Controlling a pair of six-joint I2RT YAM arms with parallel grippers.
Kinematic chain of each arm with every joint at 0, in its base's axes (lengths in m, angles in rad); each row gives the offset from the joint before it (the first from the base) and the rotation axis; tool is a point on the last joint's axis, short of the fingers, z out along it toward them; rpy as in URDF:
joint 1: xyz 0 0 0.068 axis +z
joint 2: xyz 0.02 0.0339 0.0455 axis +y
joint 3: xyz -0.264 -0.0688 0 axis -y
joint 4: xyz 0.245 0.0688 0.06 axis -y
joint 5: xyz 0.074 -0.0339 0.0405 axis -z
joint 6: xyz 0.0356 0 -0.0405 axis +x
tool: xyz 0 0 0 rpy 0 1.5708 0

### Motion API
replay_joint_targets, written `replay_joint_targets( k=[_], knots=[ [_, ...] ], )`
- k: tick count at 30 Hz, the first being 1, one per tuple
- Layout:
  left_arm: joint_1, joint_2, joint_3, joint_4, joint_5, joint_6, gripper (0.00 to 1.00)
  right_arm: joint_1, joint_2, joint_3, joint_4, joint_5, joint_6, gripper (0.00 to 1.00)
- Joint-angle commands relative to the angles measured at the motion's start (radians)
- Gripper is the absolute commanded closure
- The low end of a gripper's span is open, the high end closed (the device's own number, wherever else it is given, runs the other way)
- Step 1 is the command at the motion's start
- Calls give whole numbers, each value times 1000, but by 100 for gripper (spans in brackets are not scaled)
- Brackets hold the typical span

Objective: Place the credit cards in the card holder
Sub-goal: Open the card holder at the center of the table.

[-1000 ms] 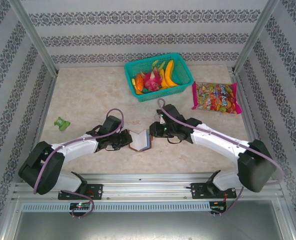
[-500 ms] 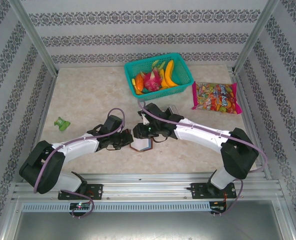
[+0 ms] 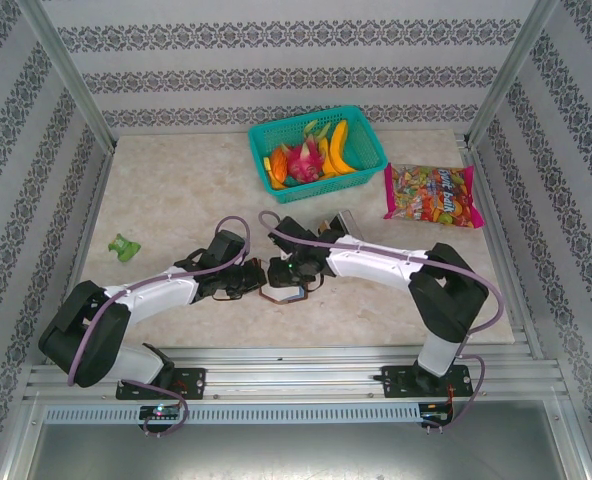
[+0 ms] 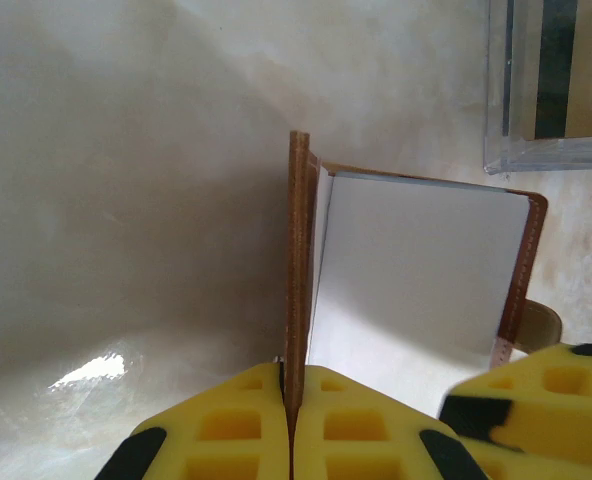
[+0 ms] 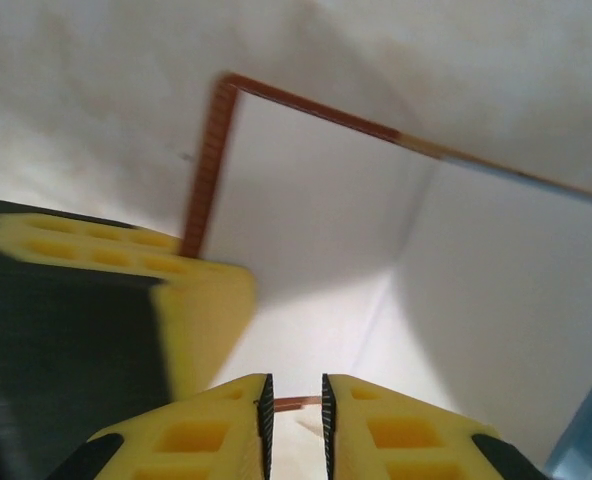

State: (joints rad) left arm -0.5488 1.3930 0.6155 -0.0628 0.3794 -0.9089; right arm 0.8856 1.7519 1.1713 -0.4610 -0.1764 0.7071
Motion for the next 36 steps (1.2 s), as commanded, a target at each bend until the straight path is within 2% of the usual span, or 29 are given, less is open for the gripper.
replay_joint_targets(
  k=[1,5,9,15,18,21,22,25,31,36],
  knots=[
    [-13,12,18,-23,-23,18,95,-12,-9,-29,-73,111,21,78],
    [-13,12,11,-27,-30,17,95,-50,-55,-111,-62,140,39,78],
    [-13,16,7,-36,-37,24,95,-100,-84,-193,2,88,50,78],
    [-13,58,9,-34,-30,46,94,-113,-38,-227,65,21,60,77],
    [-13,94,15,-58,-40,70,93,-107,2,-219,34,53,66,77],
    [-13,117,12,-115,-84,83,89,-89,35,-190,-54,142,49,77],
    [-14,122,12,-137,-101,90,85,-84,47,-178,-84,166,41,77],
    [-13,130,22,-192,-148,108,80,-82,70,-168,-105,178,31,76],
    [-19,160,61,-275,-206,137,75,-87,65,-150,-98,153,22,74],
    [-21,60,66,-317,-272,121,65,-126,-46,-151,-24,56,0,71]
  ],
)
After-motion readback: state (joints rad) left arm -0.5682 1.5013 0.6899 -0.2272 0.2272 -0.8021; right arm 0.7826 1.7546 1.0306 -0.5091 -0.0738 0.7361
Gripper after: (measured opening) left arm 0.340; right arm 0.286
